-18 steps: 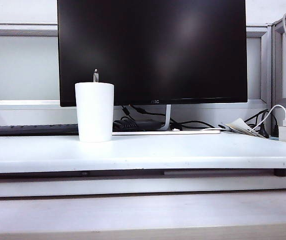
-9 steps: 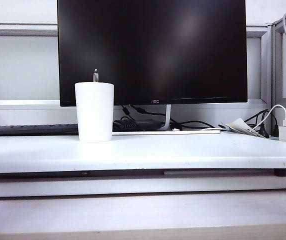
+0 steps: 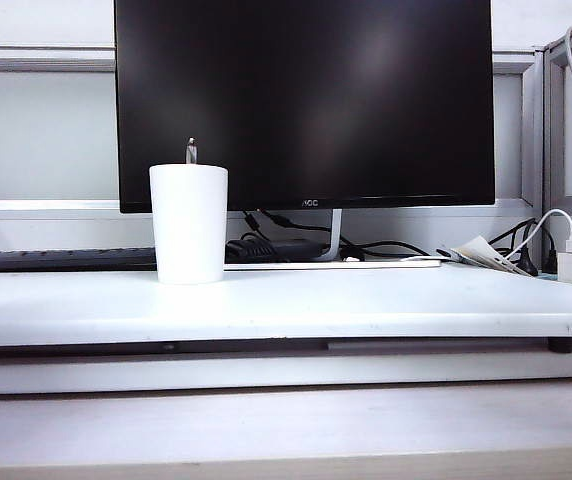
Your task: Pick up a spoon and stir the liquid in the cup.
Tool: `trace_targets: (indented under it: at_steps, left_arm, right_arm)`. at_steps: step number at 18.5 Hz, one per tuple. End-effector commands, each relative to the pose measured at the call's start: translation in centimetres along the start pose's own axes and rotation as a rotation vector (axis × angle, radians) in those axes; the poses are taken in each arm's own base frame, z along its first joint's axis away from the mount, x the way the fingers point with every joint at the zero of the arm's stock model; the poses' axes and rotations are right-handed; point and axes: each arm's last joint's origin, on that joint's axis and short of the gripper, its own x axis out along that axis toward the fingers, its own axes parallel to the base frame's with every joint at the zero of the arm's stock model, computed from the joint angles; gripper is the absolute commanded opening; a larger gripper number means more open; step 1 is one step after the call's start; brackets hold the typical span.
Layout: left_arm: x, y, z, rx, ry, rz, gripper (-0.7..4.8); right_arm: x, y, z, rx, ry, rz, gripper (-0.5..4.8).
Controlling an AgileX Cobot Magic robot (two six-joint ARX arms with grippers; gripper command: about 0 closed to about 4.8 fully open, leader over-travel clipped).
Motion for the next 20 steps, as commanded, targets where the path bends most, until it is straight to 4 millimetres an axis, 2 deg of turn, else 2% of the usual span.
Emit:
trace_targets:
  at_steps: [1,17,19,20]
  left_arm:
    - [0.00,-0.04,0.13,0.001,-0.010,-0.007,-0.04]
    - [0.00,-0.03,0.06,0.000,-0.003,-0.006,-0.04]
    - [0.00,-0.03,0.06,0.000,-0.003,-0.006,-0.04]
    - [0.00,-0.03,0.06,0.000,-0.003,-0.006,-0.04]
  right_arm:
    - [-0.10,0.02,0.24,0.005,-0.016,0.003,0.01]
    - [-0.10,0.01,0.23,-0.003,-0.016,0.002,0.01]
    - [-0.34,-0.10,0.29,-0.031,-0.033,-0.014,0.01]
    - [-0.32,-0.45,0.29,-0.058,-0.033,-0.082,0.01]
